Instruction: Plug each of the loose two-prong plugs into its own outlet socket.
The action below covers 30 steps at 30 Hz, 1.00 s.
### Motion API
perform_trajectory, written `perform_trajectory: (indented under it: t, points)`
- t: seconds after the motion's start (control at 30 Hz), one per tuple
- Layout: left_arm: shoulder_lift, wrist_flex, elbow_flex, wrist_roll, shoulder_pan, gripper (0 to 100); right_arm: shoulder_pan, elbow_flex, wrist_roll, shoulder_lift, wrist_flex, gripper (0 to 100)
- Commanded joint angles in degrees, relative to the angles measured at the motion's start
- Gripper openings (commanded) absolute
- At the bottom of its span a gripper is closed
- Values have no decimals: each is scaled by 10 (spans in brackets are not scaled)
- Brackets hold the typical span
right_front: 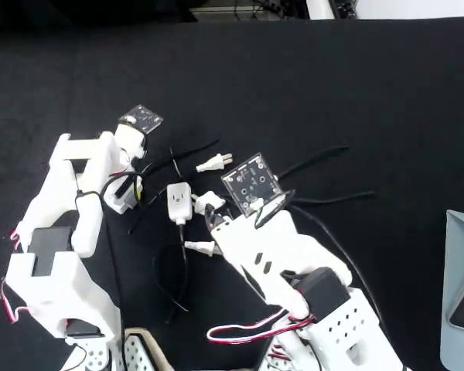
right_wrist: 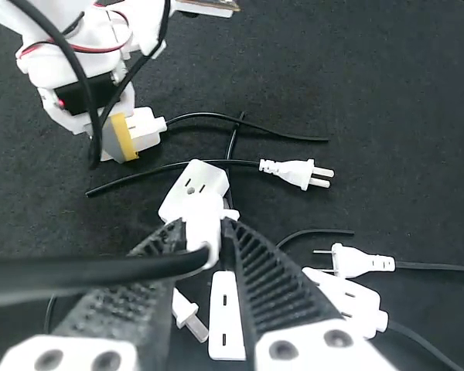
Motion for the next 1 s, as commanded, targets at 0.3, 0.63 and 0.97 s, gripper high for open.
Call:
perform_trajectory:
  t: [0.3,0.63,0.97]
  points:
    - [-236,-66,216,-11,-18,258,11,-2,-4,-3,-9,11]
    - [-392,-32,231,21,-86,329,9,-7,-1,-3,-11,13]
    - [-632,31,276,244,-259,324,-74,-74,-4,196,-135,11]
